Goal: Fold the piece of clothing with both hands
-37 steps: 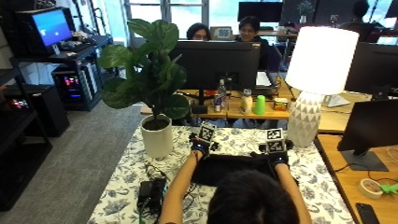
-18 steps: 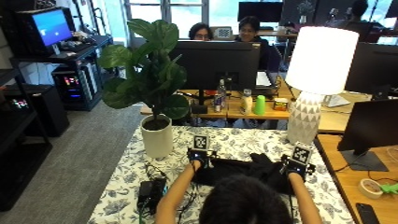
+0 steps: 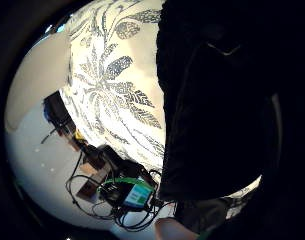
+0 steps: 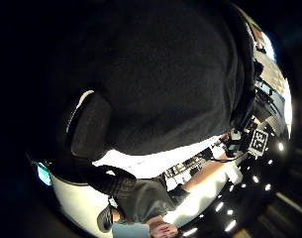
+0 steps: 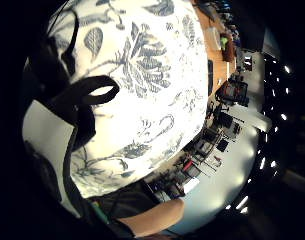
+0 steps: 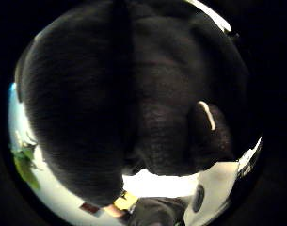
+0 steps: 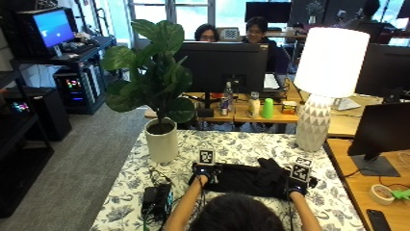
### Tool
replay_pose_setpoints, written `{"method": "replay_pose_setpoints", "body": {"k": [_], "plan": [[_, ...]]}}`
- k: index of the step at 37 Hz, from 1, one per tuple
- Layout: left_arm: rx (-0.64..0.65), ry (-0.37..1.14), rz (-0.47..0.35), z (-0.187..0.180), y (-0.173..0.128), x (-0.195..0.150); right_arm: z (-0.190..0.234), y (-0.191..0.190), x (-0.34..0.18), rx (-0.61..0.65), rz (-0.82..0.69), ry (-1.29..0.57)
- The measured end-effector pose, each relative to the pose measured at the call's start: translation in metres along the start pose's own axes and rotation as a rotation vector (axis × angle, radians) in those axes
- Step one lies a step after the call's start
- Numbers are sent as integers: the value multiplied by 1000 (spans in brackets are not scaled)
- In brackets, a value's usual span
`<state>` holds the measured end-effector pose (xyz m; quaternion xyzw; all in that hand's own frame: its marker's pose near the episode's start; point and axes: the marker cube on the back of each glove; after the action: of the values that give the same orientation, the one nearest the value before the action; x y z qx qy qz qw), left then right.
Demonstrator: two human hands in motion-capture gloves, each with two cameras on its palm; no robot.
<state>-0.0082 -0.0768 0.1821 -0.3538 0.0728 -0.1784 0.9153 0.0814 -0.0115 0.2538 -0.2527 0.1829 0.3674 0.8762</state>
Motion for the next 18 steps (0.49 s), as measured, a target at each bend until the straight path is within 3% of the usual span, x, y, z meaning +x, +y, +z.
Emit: {"method": "replay_pose_setpoints", "body": {"k": [2,5,7,10,11,14,18], "plan": [[7,16,-1,-2,-2,0,2,-12,-5,78,-79,-30],[-1,76,-4,-10,-4,-2,5,-38,-9,62,-94,-99],[-28,113,0,-18,2,-6,0,-48,-10,-13,-97,-175],[-40,132,22,-32,19,-14,-23,-31,-10,-240,-87,-285],[-19,135,23,-39,24,-17,-35,-28,-12,-244,-101,-319],[87,157,19,-62,36,-30,-84,-27,-29,16,-196,-406],[188,233,1,-86,56,-49,-144,13,-66,267,-285,-446]]}}
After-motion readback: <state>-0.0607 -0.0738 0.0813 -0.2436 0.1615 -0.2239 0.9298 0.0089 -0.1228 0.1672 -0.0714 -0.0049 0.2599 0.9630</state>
